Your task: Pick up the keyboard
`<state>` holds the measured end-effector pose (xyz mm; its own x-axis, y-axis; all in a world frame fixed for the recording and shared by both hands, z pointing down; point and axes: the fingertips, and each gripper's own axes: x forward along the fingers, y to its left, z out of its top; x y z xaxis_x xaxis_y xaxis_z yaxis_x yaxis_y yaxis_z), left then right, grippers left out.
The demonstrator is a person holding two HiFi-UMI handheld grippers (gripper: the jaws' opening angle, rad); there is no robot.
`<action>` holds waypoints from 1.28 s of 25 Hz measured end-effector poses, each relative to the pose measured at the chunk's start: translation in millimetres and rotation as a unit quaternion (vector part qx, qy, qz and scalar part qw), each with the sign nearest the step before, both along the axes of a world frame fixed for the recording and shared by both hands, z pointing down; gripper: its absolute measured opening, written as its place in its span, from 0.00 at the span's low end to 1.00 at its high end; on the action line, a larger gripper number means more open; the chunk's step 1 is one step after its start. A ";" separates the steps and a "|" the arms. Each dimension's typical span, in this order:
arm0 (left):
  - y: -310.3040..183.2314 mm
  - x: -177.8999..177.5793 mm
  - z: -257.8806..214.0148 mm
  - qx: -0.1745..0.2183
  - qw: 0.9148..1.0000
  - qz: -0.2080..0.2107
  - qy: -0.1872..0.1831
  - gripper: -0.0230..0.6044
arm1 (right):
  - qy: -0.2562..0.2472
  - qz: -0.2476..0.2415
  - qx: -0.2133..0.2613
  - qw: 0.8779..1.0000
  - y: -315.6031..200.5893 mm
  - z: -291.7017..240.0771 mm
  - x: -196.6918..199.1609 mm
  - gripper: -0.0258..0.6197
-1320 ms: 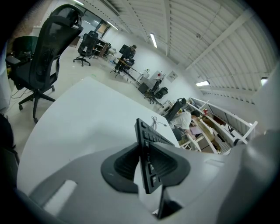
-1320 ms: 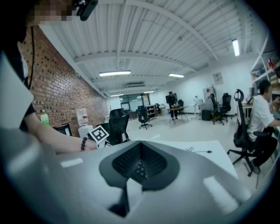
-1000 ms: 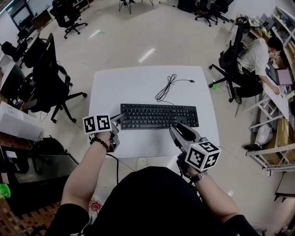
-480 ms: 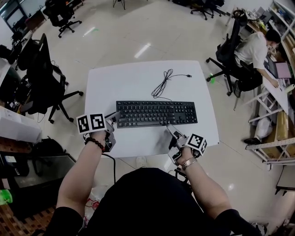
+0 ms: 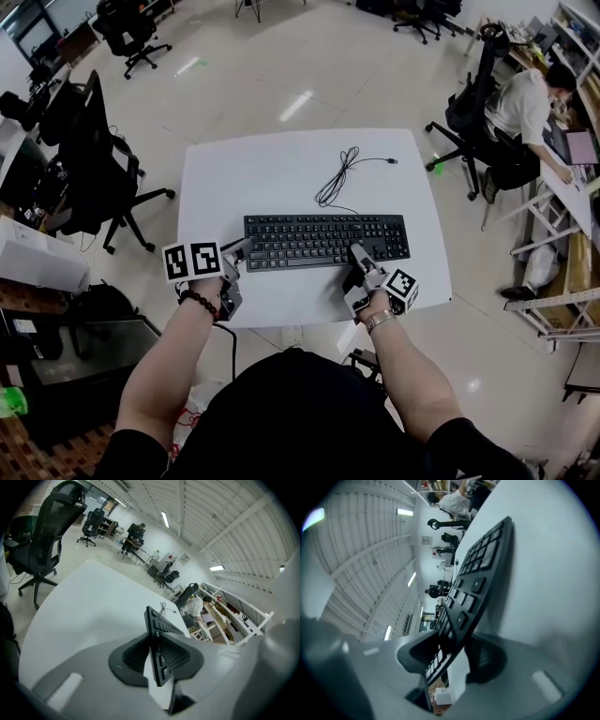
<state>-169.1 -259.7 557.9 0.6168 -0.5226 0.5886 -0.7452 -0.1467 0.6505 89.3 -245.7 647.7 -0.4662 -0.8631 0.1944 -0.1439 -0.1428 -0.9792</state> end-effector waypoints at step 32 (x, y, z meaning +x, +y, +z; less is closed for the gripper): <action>47.7 30.5 -137.8 0.169 0.973 -0.053 0.150 0.17 | 0.152 -0.052 0.246 0.956 36.9 -249.2 37.1 0.21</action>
